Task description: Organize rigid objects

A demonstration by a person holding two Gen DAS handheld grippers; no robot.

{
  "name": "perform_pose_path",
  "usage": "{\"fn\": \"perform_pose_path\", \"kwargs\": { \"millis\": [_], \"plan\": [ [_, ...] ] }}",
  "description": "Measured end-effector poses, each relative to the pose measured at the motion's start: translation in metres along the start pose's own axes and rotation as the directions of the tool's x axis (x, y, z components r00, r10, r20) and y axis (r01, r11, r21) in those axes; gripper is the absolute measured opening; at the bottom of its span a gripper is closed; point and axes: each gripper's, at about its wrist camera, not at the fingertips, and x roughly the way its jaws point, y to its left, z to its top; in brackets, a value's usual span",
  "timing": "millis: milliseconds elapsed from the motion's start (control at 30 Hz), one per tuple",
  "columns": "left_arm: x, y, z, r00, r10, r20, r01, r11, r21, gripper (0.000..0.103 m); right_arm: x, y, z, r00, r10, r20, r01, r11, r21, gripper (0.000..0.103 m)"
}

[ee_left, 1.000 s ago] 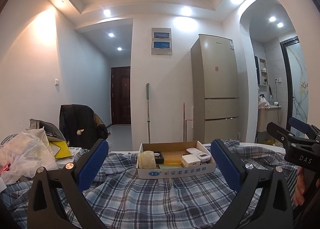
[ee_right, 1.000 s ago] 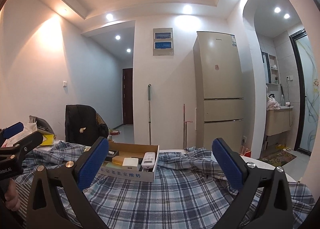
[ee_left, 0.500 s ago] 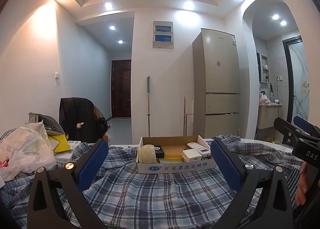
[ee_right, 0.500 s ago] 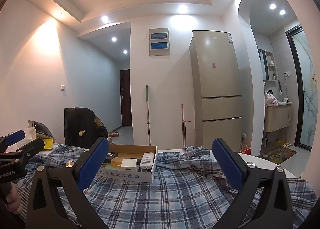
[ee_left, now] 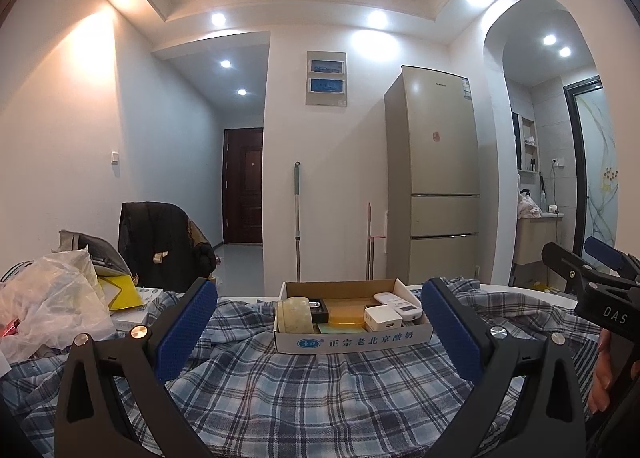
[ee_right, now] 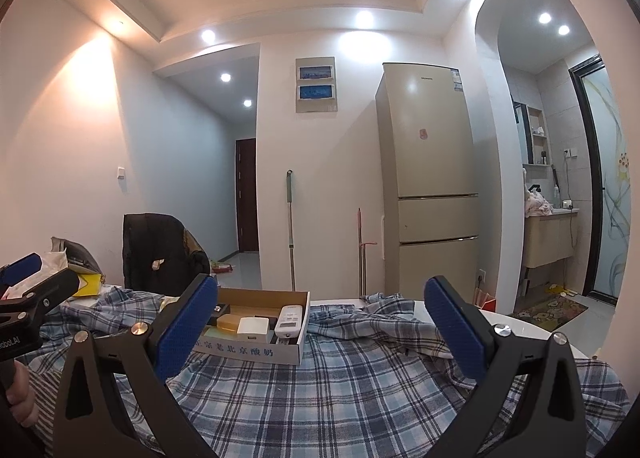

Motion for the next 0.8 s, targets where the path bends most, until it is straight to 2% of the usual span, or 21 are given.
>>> {"fn": "perform_pose_path", "kwargs": {
  "millis": [300,433,567,800],
  "plan": [
    [0.002,-0.002,-0.004,1.000,0.001,0.014,-0.001,1.000,0.006,0.103,0.000,-0.001,-0.001,1.000,-0.005,0.013,0.004,1.000,0.003,0.103],
    [0.000,-0.003,-0.005,1.000,0.003,0.012,-0.003,1.000,0.006,0.103,-0.008,0.001,-0.002,0.999,-0.007,0.053,0.008,1.000,-0.007,0.103],
    [-0.002,-0.007,-0.005,1.000,0.003,0.030,-0.003,1.000,0.015,0.103,-0.008,0.006,-0.002,0.999,0.001,0.049,0.000,1.000,-0.030,0.103],
    [0.001,-0.011,-0.005,1.000,-0.001,0.019,0.001,1.000,0.022,0.103,-0.008,0.008,-0.002,0.999,-0.005,0.043,0.007,0.999,-0.042,0.103]
  ]
}}
